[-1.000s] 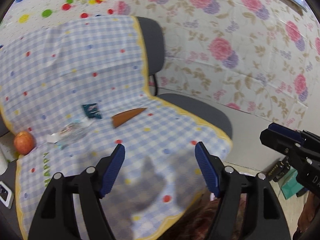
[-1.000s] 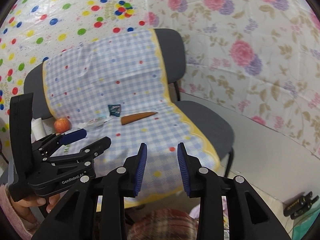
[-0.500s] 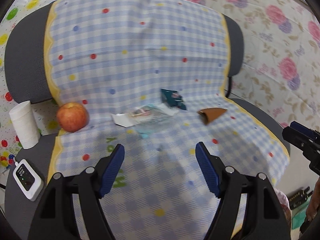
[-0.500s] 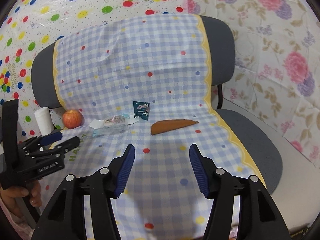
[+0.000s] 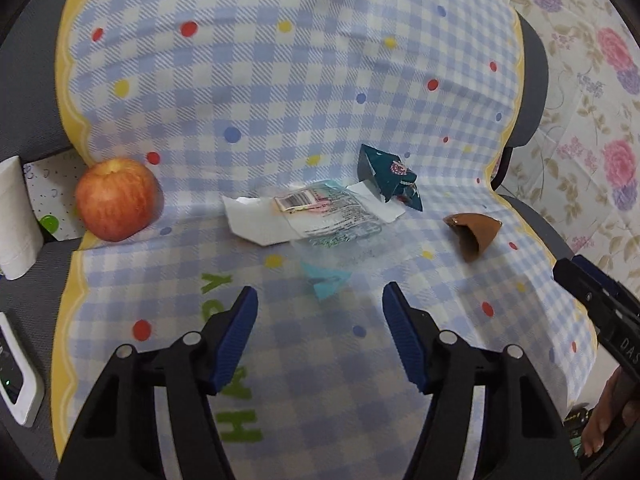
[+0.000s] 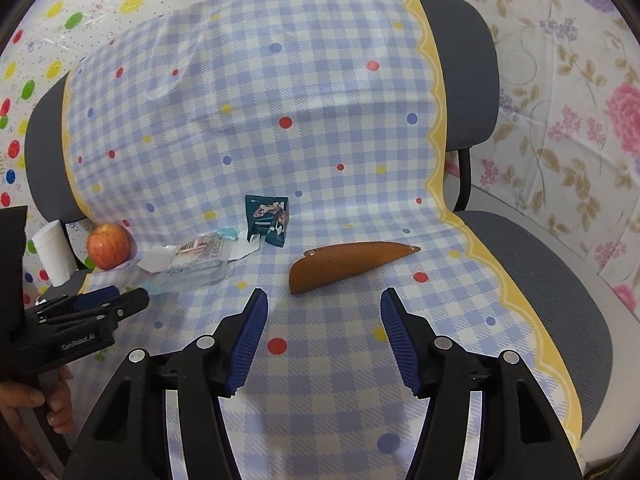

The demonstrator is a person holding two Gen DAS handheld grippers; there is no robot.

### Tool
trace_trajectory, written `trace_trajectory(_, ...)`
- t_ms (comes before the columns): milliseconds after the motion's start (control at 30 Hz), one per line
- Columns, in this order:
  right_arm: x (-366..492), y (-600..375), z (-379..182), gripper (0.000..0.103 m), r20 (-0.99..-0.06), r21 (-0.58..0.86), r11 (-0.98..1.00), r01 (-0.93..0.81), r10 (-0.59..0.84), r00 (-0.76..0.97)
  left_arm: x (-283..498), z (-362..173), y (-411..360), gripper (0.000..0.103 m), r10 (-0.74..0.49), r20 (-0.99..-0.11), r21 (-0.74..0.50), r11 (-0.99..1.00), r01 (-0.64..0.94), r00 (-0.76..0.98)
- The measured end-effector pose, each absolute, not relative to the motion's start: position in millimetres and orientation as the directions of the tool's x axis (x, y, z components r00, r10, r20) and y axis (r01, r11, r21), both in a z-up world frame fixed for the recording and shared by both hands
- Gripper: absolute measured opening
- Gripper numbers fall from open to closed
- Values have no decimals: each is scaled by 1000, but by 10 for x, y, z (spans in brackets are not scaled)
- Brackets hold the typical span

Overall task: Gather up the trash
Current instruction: 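Grasp the clear plastic wrapper with the left gripper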

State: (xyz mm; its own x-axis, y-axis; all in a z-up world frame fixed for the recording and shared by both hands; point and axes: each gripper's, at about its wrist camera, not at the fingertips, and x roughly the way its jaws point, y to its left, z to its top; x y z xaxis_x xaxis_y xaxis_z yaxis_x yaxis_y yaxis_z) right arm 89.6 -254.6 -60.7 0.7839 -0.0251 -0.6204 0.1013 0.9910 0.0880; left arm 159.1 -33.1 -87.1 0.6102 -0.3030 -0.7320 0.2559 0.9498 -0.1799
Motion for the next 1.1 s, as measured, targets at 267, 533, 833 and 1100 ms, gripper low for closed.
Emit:
trace_trajectory(267,998,-2589,-663,60,-624,89,992,89,-14,781,2073,-1013,-564,64,-258,-786,-159,963,220,562)
trace_trajectory(533,1004,-2593,-714,60,-635,99,992,83,-1,772,2177,-1065,-795,29,-210,-804,-71,963,260,557)
trace_trajectory(833,941,-2544,-642,60,-626,98,992,77,1,780,1781,-756,-487,0,-328,-709,-161,937,309,624)
trace_trajectory(1100,913,-2396,-584,61,-626,119,992,44,41,779,1520,-214,93,0,-193,-588,-89,981,174,786)
